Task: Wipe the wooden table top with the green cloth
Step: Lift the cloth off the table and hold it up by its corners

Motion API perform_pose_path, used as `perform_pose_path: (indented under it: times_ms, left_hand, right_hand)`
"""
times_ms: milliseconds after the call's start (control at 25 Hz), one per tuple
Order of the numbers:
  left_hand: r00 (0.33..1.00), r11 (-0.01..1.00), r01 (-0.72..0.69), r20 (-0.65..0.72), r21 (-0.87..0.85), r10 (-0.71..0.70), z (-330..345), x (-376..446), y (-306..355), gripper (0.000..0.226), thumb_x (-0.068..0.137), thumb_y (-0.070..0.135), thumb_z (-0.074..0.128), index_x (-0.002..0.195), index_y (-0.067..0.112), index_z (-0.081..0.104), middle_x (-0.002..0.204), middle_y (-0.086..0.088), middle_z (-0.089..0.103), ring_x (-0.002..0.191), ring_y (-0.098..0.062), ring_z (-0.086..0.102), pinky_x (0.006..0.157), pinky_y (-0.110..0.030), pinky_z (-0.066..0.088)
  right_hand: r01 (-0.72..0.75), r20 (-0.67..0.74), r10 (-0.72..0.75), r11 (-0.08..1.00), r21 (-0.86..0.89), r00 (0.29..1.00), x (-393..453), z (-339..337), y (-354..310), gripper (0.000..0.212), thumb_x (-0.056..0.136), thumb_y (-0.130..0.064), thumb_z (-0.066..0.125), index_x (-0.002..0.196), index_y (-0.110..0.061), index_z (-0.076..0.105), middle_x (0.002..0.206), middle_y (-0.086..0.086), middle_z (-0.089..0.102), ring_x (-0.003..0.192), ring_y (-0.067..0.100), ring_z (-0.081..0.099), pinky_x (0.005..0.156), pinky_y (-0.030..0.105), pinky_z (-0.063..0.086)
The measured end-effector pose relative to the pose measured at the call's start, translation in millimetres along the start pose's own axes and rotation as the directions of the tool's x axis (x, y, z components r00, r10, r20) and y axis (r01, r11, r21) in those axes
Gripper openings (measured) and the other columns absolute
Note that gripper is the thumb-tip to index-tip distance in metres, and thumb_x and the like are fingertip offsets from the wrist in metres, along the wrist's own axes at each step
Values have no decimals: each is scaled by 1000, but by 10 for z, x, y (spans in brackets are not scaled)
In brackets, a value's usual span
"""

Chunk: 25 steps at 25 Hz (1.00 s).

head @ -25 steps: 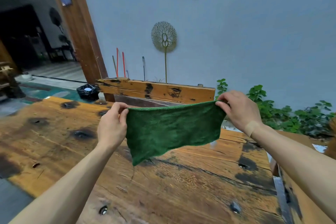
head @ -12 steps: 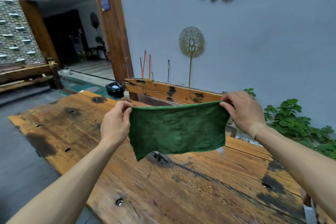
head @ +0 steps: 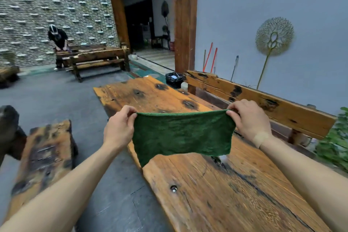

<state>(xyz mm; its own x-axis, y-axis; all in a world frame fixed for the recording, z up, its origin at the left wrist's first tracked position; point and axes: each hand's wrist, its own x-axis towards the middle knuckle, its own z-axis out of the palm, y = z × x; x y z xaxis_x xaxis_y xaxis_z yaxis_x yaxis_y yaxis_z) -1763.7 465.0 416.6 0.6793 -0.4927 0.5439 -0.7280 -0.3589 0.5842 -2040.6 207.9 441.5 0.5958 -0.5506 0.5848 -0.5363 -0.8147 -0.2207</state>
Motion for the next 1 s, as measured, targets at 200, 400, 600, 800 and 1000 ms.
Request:
perform_pose_path:
  times_ms: [200, 400, 600, 800, 1000]
  left_hand:
    - [997, 993, 69, -36, 99, -66, -474, 218, -886, 7, 103, 20, 54, 103, 21, 61, 99, -4, 70, 90, -29, 61, 74, -45, 50]
    - [993, 984, 102, -71, 147, -93, -823, 511, -1658, 8, 102, 17, 54, 103, 17, 62, 99, -6, 70, 93, -30, 60, 71, -40, 44]
    - [988, 977, 136, -90, 161, -122, -1015, 824, -2314, 7, 102, 19, 54, 99, 22, 60, 96, -3, 69, 93, -28, 60, 74, -47, 52]
    - [981, 966, 177, -109, 191, -158, -980, 1122, -2836, 7, 102, 21, 54, 97, 24, 57, 93, -2, 67, 91, -28, 60, 72, -46, 52]
    - [972, 949, 228, -100, 216, -211, -793, 1458, -3347, 6, 103, 21, 52, 101, 23, 58, 94, 2, 66, 91, -25, 60, 70, -45, 51]
  right_hand:
    - [64, 79, -69, 996, 63, 994, 443, 709, -830, 15, 100, -35, 56, 101, -25, 66, 101, -2, 66, 95, 22, 55, 79, 47, 54]
    - [100, 101, -110, 990, 96, 989, 839, 1315, -1547, 16, 99, -34, 57, 100, -22, 67, 100, -1, 66, 95, 24, 55, 78, 44, 52]
    - [110, 139, -127, 986, 125, 982, 1182, 1849, -2089, 14, 99, -33, 58, 99, -22, 66, 101, 1, 66, 95, 26, 55, 78, 47, 53]
    - [133, 160, -155, 981, 142, 975, 1574, 2391, -2384, 14, 98, -33, 58, 96, -21, 66, 98, 4, 65, 95, 30, 54, 78, 46, 50]
    - [145, 201, -178, 975, 165, 963, 2010, 3063, -2548, 15, 98, -33, 58, 97, -21, 66, 100, 4, 65, 97, 31, 54, 77, 44, 48]
